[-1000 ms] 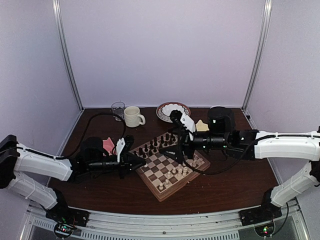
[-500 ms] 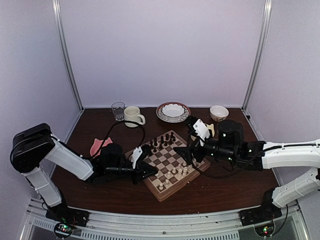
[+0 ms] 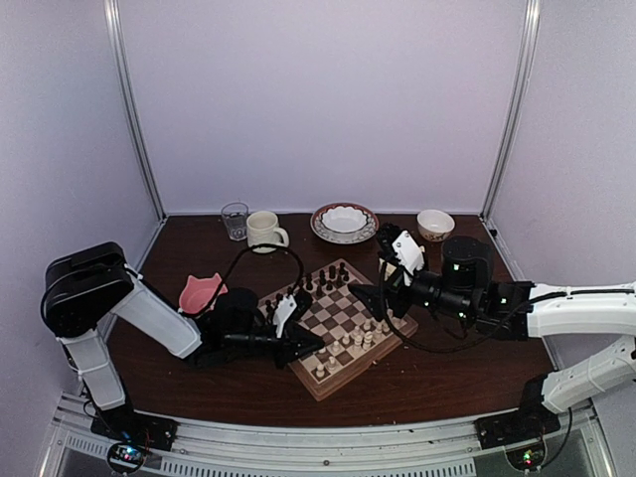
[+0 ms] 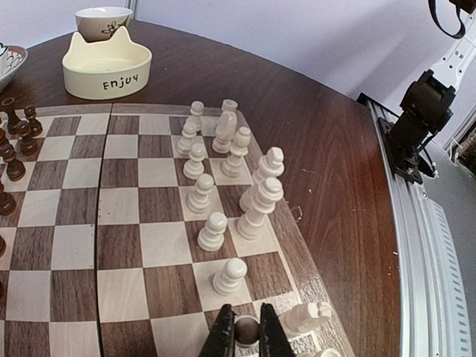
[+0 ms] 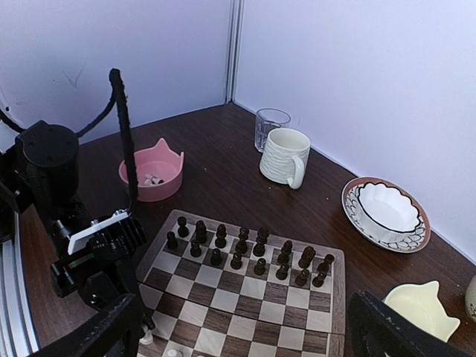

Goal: Set up the chess pieces on the board
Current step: Place the pawn on b2.

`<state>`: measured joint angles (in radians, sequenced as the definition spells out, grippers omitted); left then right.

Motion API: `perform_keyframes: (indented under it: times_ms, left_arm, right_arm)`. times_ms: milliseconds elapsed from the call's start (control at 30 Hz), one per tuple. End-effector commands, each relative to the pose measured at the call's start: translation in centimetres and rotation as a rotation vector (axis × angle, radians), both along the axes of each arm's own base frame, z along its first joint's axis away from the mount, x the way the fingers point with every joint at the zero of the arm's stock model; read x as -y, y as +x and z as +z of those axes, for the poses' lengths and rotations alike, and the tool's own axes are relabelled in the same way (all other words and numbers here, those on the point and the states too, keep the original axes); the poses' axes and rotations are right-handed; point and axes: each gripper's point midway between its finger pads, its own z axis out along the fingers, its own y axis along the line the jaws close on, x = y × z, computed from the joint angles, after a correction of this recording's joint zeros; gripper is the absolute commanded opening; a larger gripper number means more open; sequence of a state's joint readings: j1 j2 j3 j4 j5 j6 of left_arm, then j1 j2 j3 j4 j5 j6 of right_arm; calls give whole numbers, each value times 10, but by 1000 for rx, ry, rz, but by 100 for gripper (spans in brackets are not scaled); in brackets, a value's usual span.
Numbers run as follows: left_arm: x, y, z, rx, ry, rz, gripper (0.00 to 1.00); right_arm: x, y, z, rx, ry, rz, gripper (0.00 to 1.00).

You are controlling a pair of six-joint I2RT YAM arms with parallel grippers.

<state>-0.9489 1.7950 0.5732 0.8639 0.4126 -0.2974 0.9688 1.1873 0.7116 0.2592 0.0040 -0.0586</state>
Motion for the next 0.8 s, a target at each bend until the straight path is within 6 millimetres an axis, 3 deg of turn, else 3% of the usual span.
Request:
perform_keyframes:
  times_ms: [0,767]
  left_arm:
    - [9,4,3,56,10,3,0]
    - [12,1,-9,65,77,-4,3]
  right_arm:
    - [4,1,7,26,17,-11,100]
    - [6,-2,10,33,22,-2,100]
